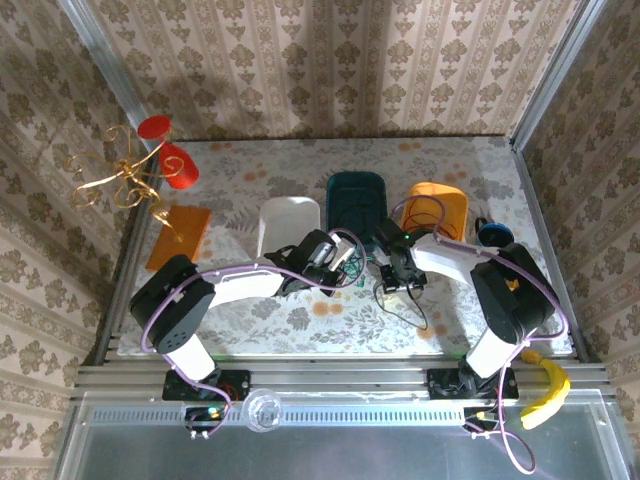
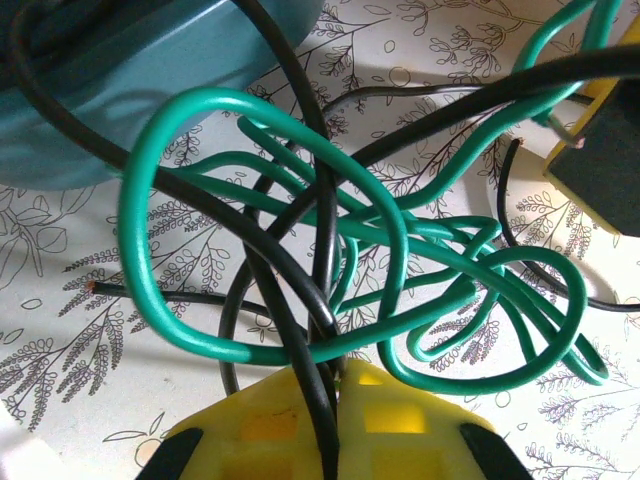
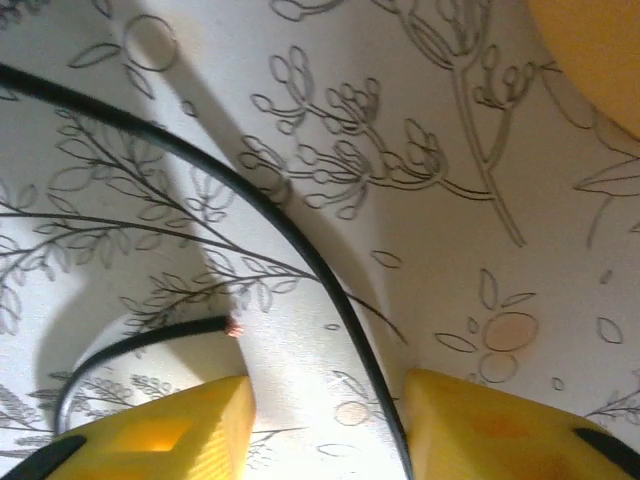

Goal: Untangle the cables

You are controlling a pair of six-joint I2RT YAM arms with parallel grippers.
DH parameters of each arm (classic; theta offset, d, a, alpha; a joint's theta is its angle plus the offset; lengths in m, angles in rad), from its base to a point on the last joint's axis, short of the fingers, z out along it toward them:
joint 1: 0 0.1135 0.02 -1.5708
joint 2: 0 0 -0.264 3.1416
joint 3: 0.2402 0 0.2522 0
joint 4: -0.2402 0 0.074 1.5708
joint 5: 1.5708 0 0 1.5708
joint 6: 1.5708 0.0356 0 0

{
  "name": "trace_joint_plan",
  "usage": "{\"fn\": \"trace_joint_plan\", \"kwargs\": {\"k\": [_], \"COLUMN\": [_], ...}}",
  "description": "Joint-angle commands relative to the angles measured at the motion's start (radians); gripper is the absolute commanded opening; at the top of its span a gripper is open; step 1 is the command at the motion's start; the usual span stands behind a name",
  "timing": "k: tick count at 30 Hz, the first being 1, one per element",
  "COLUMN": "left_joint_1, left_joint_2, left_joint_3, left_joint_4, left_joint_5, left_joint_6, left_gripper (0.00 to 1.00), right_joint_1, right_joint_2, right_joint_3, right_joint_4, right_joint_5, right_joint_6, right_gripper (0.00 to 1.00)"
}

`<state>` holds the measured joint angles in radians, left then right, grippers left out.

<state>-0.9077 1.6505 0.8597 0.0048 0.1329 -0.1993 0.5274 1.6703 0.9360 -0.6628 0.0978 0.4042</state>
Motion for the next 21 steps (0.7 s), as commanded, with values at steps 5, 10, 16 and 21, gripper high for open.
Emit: {"fn": "trace_joint_plan", "kwargs": {"k": [5,10,16,21], "left_joint_1": [0.006,0.006,0.006,0.004], "left_joint_2": [-0.001,0.001,0.006,0.006], "left_joint_3": [0.015,0.019,0.019,0.022], "left_joint_4": [-0.056,-0.054,-0.05,-0.055], "left_joint_5": [-0.004,-0.001,-0.004,-0.006], "left_joint_6": [0.004,0.003,-0.001,-0.002], "left_gripper": [0.0,0.0,0.0,0.0], "right_joint_1": [0.026,0.026,0.019,-0.042], "right_joint_2": [-0.003,-0.176,-0.469,-0.619], "right_joint_3": [-0.009,-0.042,-0.006,0.062], "right_joint_4": [0.035,0.035,0.029,0.044], "right_joint_5": [0.045,0.119,0.332,0.5], "right_joint_6": [0.005,0.014,-0.001,-0.03], "right_gripper": [0.0,0.0,0.0,0.0]}}
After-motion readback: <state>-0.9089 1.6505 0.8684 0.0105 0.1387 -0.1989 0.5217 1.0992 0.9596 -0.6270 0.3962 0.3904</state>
